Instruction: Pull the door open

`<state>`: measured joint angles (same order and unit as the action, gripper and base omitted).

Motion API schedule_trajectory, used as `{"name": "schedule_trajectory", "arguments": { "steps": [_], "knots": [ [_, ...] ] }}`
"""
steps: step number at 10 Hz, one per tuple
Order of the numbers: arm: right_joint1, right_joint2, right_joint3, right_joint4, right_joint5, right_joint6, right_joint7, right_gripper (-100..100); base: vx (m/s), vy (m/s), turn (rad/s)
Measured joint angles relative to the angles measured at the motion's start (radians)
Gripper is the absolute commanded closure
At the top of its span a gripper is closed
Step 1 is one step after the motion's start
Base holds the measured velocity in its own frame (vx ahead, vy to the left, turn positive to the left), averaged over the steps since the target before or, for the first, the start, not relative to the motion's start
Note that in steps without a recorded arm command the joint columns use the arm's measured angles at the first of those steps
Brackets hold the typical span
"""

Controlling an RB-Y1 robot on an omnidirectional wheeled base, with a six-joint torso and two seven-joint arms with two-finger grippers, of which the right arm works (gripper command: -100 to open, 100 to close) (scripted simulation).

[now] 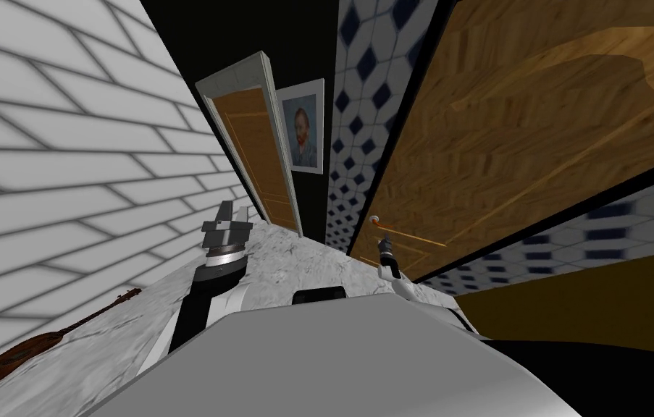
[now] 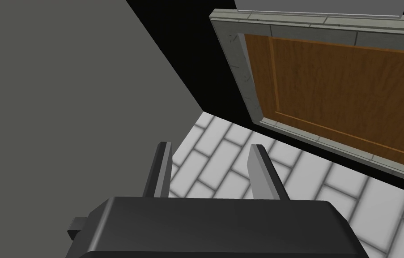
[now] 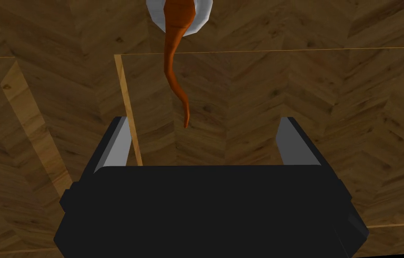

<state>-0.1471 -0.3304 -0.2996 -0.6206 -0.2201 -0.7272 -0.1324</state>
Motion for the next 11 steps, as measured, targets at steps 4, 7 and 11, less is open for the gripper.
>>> {"name": "schedule_trajectory", "arguments": {
  "steps": [4, 7, 11],
  "knots": [
    [-0.026, -0.013, -0.017, 0.079, -0.015, -0.014, -0.001, -100, 0.057, -0.025, 0.057],
    [-0.034, -0.016, -0.022, 0.099, -0.019, -0.017, -0.001, -100, 0.103, -0.048, 0.018],
    [-0.034, -0.015, -0.029, 0.104, -0.022, -0.020, 0.004, -100, 0.174, -0.126, 0.025]
  ]
}}
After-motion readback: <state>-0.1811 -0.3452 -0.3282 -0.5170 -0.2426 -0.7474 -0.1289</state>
